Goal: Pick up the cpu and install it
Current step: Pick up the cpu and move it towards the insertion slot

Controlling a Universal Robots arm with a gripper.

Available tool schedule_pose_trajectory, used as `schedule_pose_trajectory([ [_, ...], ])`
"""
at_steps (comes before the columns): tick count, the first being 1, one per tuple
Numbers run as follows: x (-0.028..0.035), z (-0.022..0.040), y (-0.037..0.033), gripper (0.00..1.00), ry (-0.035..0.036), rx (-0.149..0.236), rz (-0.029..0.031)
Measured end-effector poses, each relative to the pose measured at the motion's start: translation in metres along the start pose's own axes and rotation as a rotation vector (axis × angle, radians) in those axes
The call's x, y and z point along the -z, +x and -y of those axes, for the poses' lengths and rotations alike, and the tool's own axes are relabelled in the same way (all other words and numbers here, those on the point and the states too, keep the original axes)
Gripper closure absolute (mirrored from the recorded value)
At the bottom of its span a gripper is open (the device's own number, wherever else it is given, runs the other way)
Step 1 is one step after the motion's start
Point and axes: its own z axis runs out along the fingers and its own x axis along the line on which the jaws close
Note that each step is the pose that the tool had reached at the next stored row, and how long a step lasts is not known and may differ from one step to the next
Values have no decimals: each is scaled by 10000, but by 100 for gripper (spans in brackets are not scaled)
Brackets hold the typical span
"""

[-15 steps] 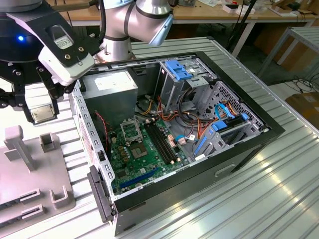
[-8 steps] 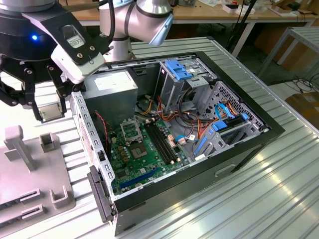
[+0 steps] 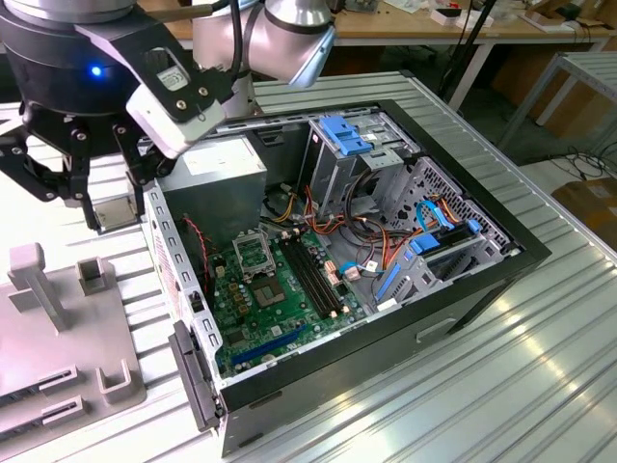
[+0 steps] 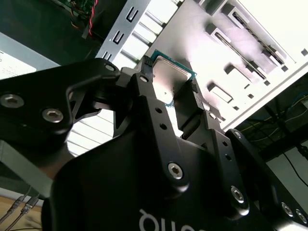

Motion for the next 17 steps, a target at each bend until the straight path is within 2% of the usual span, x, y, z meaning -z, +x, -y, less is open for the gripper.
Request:
schedule_pose_trajectory([
  [17, 11, 34, -313, 56, -7, 0, -66],
])
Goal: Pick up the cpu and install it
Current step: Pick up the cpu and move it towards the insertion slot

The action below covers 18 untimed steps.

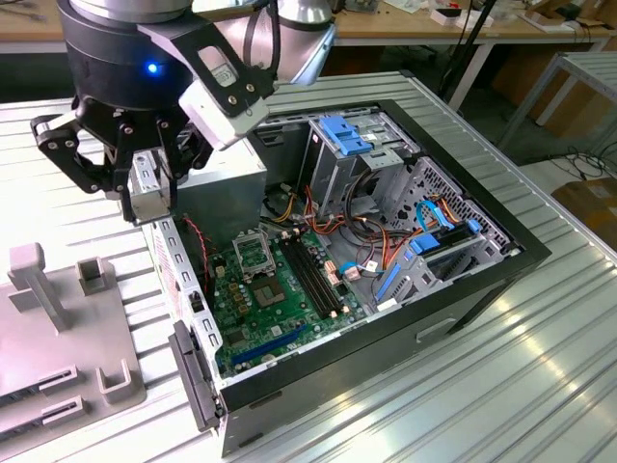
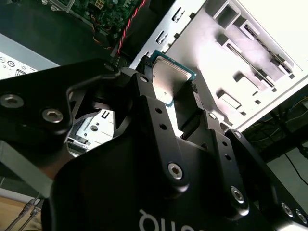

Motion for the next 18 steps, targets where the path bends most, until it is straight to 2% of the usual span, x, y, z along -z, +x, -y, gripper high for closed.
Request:
schedule_pose_trajectory([
  [9, 8, 21, -186, 56, -3, -1, -26],
  [14, 15, 40, -365, 56, -5, -1, -44],
  [18, 19, 48, -437, 56, -5, -1, -53],
])
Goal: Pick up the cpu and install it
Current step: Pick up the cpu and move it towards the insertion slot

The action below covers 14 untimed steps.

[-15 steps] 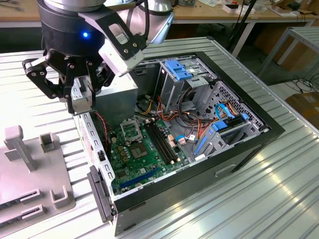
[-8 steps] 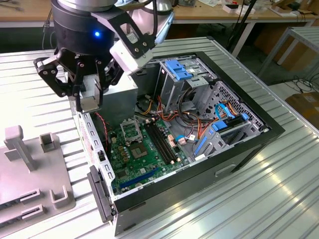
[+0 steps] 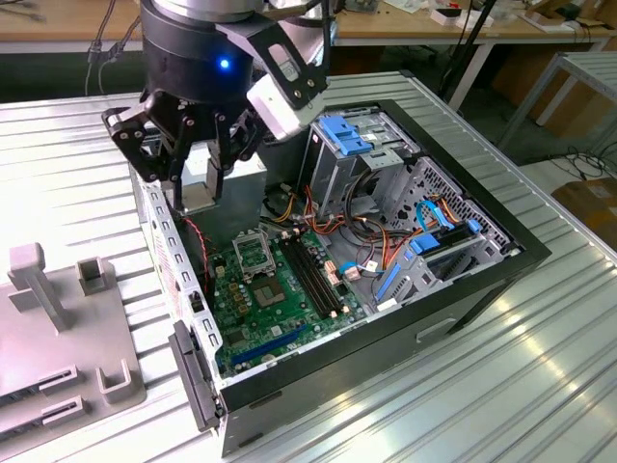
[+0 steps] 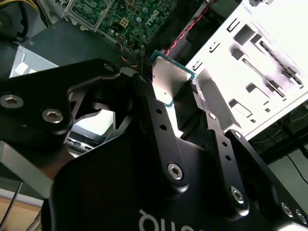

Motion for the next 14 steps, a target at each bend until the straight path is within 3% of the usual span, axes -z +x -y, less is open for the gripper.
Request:
schedule_pose_trajectory([
  [5, 7, 16, -143, 56, -2, 0, -16],
  [14, 12, 29, -259, 56, -3, 1, -23],
])
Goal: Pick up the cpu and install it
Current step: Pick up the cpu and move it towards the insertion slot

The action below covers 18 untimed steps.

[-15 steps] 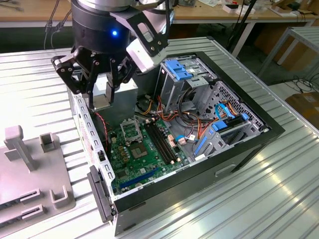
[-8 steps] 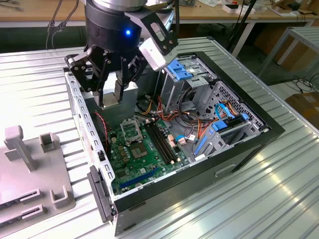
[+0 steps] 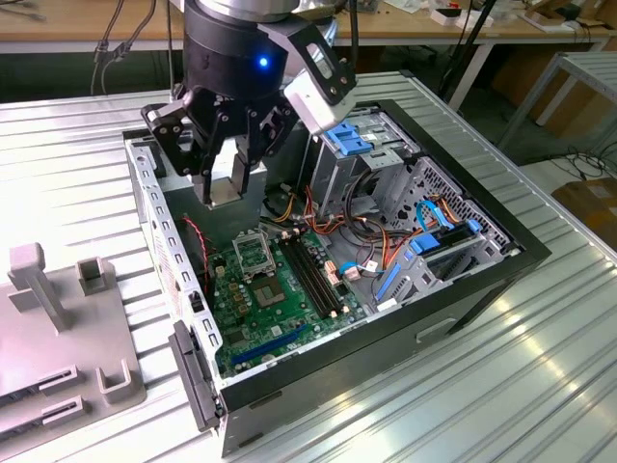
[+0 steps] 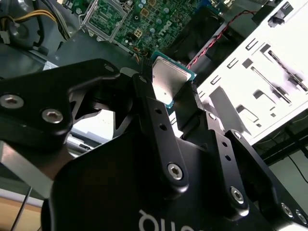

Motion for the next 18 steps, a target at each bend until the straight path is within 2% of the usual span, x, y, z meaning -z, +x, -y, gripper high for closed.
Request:
schedule_pose_trajectory([
  [14, 6, 13, -117, 56, 0, -1, 0],
  [18, 8, 19, -170, 56, 0, 0, -1],
])
